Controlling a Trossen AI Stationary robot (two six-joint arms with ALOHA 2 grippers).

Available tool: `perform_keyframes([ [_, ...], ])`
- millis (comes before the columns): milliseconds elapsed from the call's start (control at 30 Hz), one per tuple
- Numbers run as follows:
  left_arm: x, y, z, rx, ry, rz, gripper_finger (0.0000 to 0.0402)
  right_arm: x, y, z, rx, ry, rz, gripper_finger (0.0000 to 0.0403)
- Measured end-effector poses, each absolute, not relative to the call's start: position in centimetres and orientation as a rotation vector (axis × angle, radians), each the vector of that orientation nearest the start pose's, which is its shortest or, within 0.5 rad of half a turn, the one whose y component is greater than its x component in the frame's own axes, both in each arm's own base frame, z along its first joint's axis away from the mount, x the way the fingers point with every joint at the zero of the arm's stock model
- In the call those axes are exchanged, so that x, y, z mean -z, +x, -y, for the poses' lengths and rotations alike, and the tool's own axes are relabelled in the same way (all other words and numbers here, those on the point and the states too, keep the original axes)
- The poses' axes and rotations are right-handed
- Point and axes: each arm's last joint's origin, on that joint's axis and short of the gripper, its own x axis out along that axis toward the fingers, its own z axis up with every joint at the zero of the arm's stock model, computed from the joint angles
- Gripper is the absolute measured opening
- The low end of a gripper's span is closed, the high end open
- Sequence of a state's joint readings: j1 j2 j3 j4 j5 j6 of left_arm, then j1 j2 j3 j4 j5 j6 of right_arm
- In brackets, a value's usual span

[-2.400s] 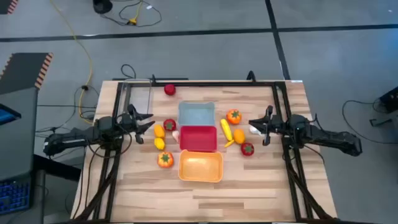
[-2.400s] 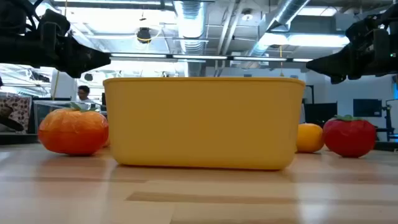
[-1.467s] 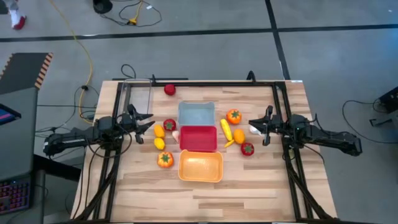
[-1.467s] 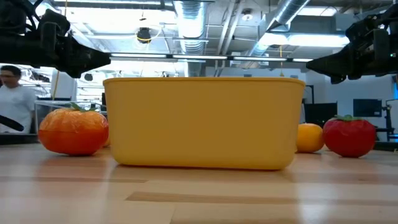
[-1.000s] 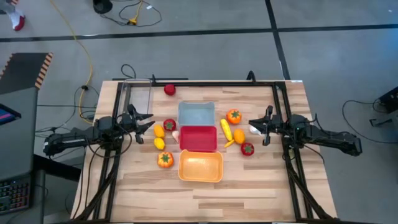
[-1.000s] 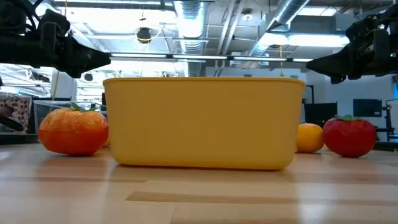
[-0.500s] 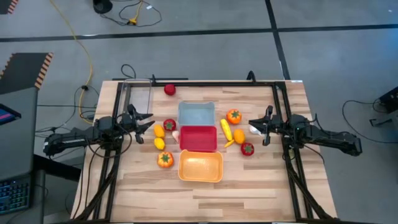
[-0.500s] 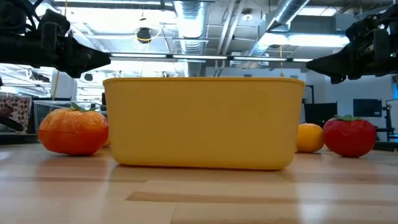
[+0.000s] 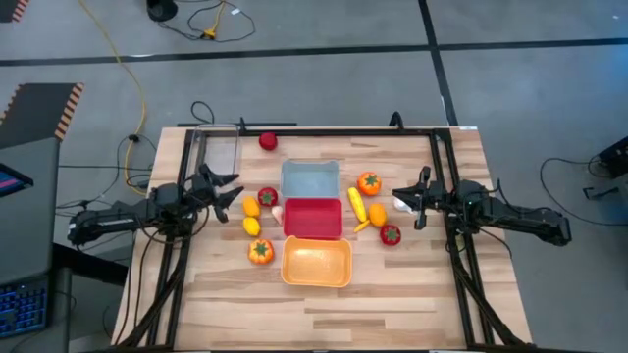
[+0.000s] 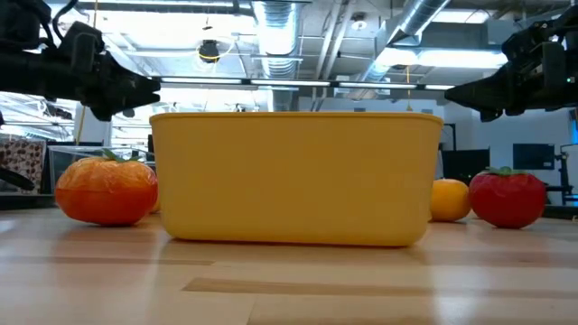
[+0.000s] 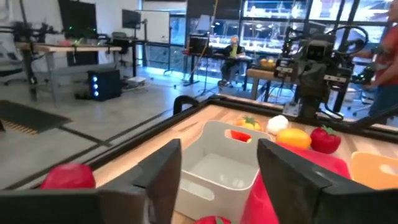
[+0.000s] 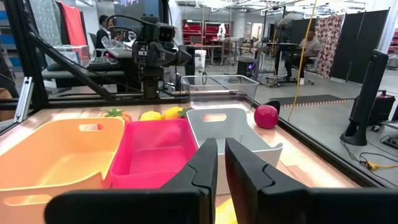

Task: Sort produce into baskets
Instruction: Put the bottom orange tomato into the yellow bin

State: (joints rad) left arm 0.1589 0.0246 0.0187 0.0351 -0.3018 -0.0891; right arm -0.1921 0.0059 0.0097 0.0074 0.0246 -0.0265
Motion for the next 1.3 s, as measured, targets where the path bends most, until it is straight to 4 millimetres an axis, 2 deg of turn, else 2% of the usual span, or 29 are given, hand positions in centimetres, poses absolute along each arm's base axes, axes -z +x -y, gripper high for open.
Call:
perform_keyframes([
  [200, -16.8, 9.7, -2.4, -0.467, -0.161, 0.02, 0.0284, -16.7, 9.6, 1.9, 0.217, -0.027, 0.008, 0.0061],
  [367, -17.4, 10.1, -2.4, -0.442, -0.169, 0.07, 0.0312, -16.7, 9.6, 1.9, 0.217, -0.027, 0.008, 0.0061],
  [600, -18.6, 10.8, -2.3, -0.371, -0.169, 0.041, 0.0313, -16.7, 9.6, 1.9, 0.217, -0.027, 0.008, 0.0061],
  [767, -20.9, 11.7, -2.3, -0.307, -0.141, -0.052, 0.0313, -16.7, 9.6, 1.9, 0.217, -0.027, 0.008, 0.0061],
  [1067, -25.6, 14.3, -1.5, -0.132, -0.135, -0.418, 0.0313, -16.7, 9.6, 1.9, 0.217, -0.027, 0.008, 0.0061],
  [1300, -27.0, 17.0, 0.2, -0.048, -0.182, -0.617, 0.0313, -16.7, 9.6, 1.9, 0.217, -0.027, 0.007, 0.0061],
])
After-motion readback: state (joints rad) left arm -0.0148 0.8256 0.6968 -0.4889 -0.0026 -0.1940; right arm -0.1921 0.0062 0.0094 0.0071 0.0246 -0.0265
